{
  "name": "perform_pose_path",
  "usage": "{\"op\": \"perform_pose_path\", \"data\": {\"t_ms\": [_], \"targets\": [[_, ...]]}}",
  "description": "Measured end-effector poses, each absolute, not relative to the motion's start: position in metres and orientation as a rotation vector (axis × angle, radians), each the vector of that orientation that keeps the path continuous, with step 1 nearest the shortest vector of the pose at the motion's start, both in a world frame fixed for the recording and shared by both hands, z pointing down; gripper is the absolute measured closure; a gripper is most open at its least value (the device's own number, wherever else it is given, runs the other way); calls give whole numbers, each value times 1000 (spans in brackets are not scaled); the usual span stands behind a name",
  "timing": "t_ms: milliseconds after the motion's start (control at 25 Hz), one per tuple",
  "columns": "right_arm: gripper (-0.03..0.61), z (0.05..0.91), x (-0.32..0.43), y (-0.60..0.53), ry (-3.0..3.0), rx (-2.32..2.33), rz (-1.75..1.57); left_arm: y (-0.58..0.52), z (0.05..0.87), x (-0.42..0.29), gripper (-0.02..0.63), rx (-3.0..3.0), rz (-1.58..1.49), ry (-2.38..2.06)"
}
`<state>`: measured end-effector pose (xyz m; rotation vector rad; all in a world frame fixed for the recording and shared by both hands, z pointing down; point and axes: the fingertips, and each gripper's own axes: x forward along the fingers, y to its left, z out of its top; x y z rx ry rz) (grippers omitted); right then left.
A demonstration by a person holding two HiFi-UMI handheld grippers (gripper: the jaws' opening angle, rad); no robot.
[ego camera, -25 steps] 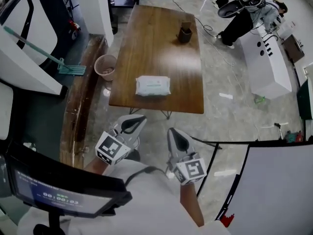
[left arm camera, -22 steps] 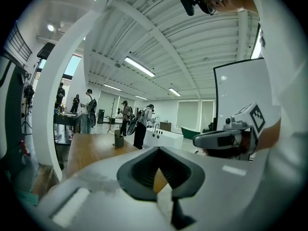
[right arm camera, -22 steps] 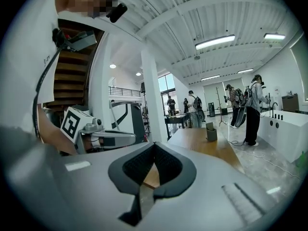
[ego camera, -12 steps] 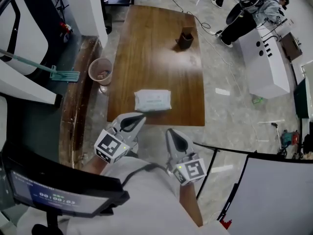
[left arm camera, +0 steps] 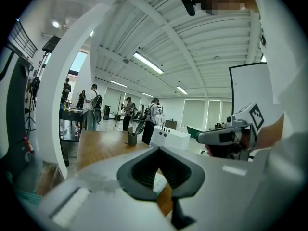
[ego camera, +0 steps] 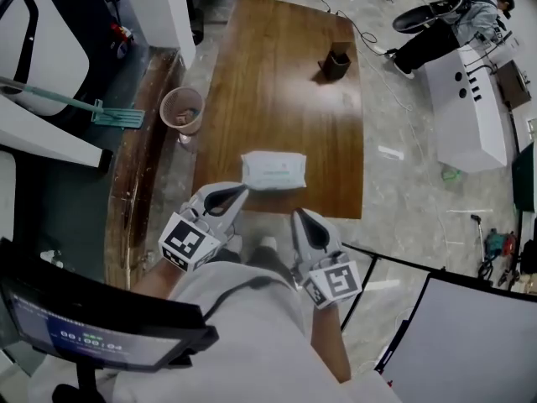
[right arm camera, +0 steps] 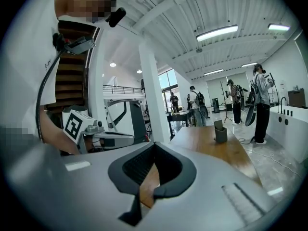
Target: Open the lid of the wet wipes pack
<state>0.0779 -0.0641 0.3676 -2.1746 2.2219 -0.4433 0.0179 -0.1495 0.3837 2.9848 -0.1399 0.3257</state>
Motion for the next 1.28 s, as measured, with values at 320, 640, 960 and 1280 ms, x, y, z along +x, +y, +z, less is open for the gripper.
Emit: {"op": "perform_pose_path", "data": {"t_ms": [320, 640, 960, 1280], "targets": [[569, 367, 82, -90, 2332, -2088, -413, -163, 387, 16, 609, 2974, 306, -247], [569, 412, 113, -114, 2608, -1994, -435, -177, 397, 39, 609, 2945, 325, -414], [569, 469, 144, -139, 2915, -1831, -465, -172, 436, 73, 607, 2859, 397, -512], [541, 518, 145, -147, 3182, -1640, -447, -169, 497, 93, 607, 2791, 568, -606]]}}
